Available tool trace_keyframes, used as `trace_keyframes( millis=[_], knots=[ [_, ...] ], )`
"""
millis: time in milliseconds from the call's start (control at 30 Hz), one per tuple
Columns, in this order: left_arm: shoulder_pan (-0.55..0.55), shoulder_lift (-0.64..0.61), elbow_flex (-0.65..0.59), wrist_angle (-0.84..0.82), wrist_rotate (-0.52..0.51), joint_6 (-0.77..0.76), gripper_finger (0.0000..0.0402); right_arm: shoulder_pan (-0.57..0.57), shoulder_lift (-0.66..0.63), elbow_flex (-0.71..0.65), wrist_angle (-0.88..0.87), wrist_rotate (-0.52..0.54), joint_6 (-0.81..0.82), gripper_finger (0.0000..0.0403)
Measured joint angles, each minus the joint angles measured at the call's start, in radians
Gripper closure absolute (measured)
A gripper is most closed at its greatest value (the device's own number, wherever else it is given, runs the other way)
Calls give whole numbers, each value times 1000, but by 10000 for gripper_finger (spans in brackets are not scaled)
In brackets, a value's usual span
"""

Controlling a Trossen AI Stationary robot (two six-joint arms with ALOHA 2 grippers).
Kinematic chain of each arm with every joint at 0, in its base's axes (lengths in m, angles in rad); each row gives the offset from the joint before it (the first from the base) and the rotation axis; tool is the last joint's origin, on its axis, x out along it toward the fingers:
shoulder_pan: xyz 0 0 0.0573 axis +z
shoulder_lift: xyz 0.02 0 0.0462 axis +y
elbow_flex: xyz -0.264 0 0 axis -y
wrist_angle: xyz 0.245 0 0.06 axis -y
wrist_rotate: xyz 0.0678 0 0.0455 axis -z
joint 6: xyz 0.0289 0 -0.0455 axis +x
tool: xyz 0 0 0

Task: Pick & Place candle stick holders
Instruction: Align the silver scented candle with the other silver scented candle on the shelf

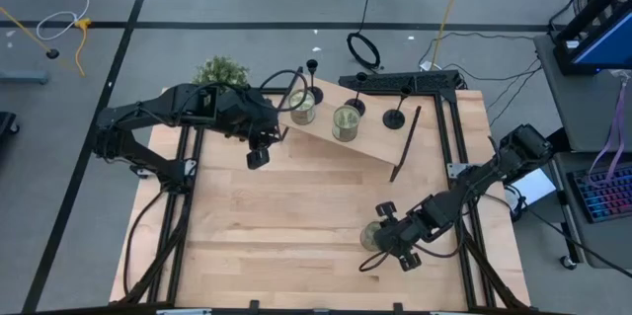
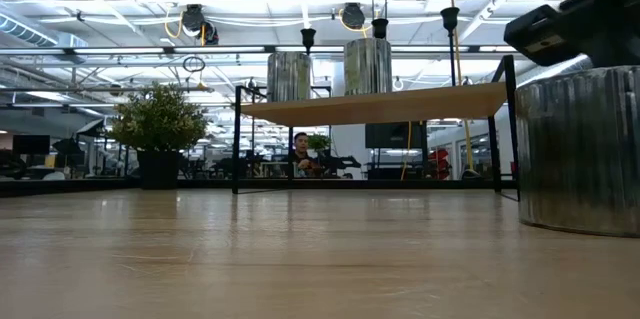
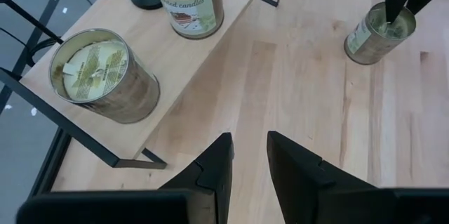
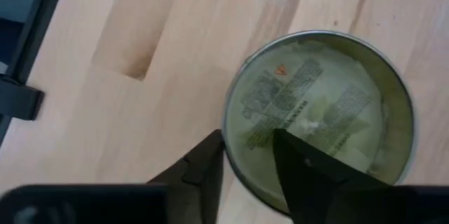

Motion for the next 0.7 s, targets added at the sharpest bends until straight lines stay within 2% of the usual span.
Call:
trace_keyframes(
  millis=[233, 567, 700],
  knots=[
    [0, 0, 0, 0, 0, -2, 304, -2, 0, -1, 33, -3, -26, 392],
    [0, 0, 0, 0, 0, -1, 304, -21, -41, -4, 205, -9, -69, 400],
    [0, 0, 0, 0, 0, -1, 304, -55, -79, 16, 216, -8, -80, 400]
  ],
)
